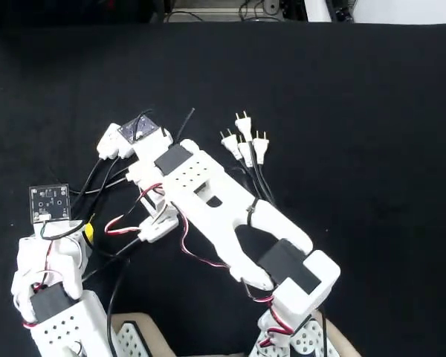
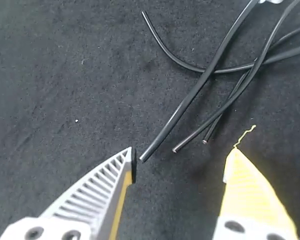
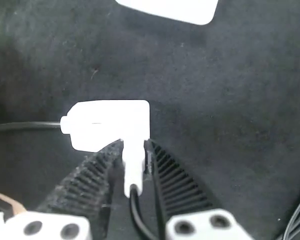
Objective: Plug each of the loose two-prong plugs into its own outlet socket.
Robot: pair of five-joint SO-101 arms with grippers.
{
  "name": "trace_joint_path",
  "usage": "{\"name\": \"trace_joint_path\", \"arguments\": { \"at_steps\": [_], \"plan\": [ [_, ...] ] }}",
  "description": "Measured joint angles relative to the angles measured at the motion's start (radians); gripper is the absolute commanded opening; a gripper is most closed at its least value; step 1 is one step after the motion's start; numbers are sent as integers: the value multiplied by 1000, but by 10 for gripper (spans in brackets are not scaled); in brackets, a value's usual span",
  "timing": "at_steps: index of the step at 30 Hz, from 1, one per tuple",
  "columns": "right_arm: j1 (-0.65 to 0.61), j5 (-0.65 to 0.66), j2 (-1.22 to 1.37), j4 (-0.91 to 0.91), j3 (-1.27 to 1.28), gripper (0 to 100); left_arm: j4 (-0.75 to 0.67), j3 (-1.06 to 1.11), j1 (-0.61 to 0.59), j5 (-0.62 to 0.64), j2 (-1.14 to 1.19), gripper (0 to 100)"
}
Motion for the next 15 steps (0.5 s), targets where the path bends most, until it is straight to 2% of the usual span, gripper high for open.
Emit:
{"name": "trace_joint_path", "arguments": {
  "at_steps": [9, 15],
  "plan": [
    [-64, -11, 37, -94, 75, 11, 0, 0, 0, 0, 0, 289],
    [-66, -5, 89, -37, 11, 11, 0, 0, 0, 0, 0, 289]
  ]
}}
